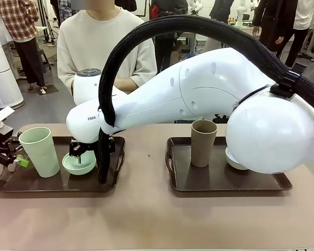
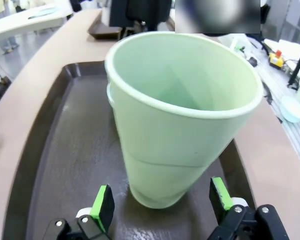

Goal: Set up a tray with a mat and arrange the tableware.
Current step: Pick up the Picnic Bowl and Reusable plastic cup from the Handle tray in front of the human's position and hold them in the air.

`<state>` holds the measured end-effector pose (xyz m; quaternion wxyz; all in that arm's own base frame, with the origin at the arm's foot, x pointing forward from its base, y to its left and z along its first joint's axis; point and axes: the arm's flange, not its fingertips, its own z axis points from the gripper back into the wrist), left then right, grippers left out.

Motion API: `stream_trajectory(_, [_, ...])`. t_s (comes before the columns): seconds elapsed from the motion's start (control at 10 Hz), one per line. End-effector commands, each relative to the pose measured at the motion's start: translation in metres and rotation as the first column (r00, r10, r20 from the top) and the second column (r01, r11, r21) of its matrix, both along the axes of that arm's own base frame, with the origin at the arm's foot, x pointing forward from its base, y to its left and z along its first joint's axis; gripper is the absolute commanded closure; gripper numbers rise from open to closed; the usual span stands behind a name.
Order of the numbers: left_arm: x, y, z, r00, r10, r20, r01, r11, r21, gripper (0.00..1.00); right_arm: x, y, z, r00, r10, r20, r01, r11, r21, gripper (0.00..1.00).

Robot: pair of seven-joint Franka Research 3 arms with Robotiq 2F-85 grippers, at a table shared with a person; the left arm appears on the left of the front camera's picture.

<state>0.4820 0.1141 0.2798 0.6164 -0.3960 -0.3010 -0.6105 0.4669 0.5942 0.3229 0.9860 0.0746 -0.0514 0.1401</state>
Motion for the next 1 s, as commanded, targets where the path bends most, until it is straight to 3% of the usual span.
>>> stream_trajectory(0.0, [-0.014, -0.002, 0.003, 0.997, -0.072, 0.034, 0.072, 0.997, -0.01, 0.0, 0.002, 0.0, -0.002, 0.999, 0.022, -0.027, -0.022, 0.999, 0.024, 0.0])
stream_trajectory(0.4, [-0.018, -0.008, 0.003, 0.991, -0.103, 0.089, 0.108, 0.992, -0.057, 0.0, 0.002, 0.004, -0.004, 0.999, 0.036, -0.023, -0.035, 0.998, 0.043, 0.0])
stream_trajectory(0.9, [-0.008, -0.029, -0.004, 0.991, -0.09, 0.104, 0.099, 0.991, -0.085, 0.0, 0.001, 0.004, -0.003, 0.999, 0.036, -0.012, -0.035, 0.998, 0.058, 0.0])
